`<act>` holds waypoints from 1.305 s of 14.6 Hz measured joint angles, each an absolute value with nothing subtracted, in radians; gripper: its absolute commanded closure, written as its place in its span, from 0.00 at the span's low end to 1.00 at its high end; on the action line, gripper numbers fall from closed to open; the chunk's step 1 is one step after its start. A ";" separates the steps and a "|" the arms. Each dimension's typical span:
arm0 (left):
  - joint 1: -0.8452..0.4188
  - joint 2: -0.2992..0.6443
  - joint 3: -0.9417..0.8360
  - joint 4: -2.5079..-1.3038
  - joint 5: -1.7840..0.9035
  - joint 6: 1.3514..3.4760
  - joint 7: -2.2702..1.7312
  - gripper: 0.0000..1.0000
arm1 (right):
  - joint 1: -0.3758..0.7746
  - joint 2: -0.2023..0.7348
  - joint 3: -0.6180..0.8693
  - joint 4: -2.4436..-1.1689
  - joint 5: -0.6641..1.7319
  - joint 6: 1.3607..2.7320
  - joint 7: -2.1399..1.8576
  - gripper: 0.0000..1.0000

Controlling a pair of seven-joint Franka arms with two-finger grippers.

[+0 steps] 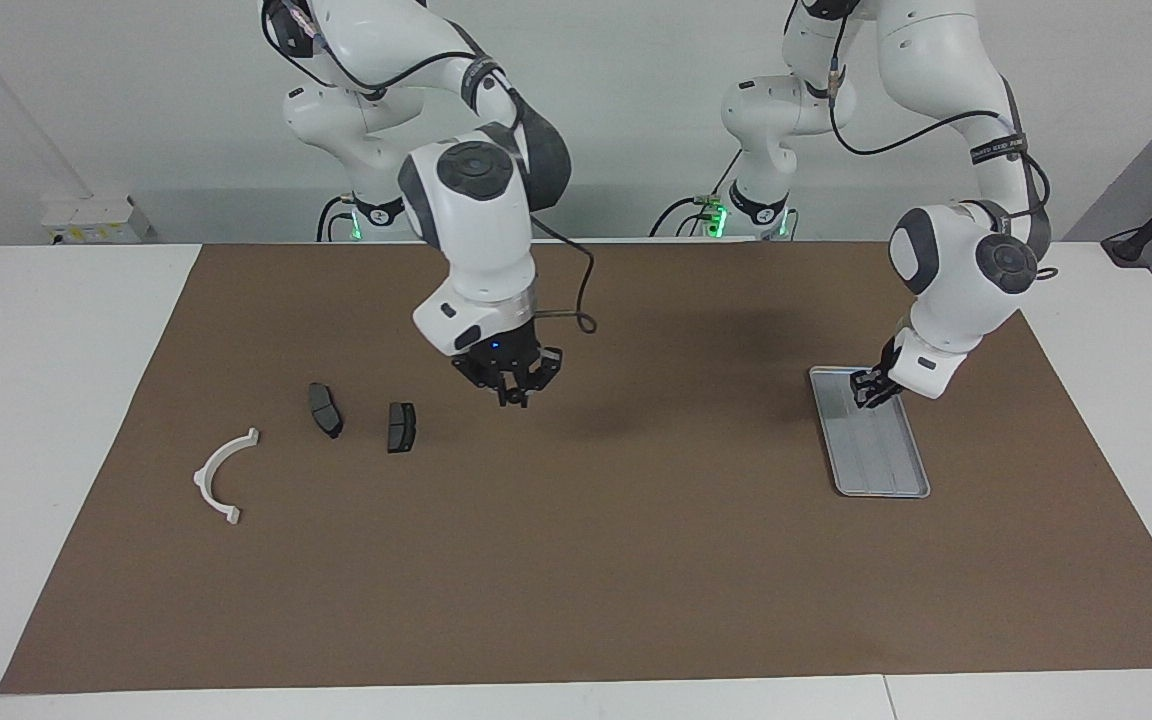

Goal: Pick bearing gear from pile to tray

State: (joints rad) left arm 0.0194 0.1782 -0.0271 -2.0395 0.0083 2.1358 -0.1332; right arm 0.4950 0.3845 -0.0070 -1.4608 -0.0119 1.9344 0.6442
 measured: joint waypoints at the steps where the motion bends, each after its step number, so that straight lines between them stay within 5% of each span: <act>1: 0.019 0.168 -0.031 -2.066 0.008 2.159 -0.133 1.00 | 0.526 0.393 -0.007 -1.461 -0.013 1.938 0.687 1.00; 14: 0.019 0.156 -0.032 -2.210 0.008 2.333 -0.133 1.00 | 0.662 0.559 -0.008 -1.588 -0.013 2.230 0.852 1.00; 19: 0.019 0.157 -0.032 -2.216 0.008 2.339 -0.133 0.45 | 0.662 0.562 -0.008 -1.647 -0.013 2.298 0.852 1.00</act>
State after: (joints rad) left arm 0.0192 0.1568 -0.0324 -2.2161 0.0084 2.3395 -0.1329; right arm 0.6622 0.5624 -0.0079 -1.6466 -0.0131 2.2980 0.8522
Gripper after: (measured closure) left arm 0.656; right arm 0.758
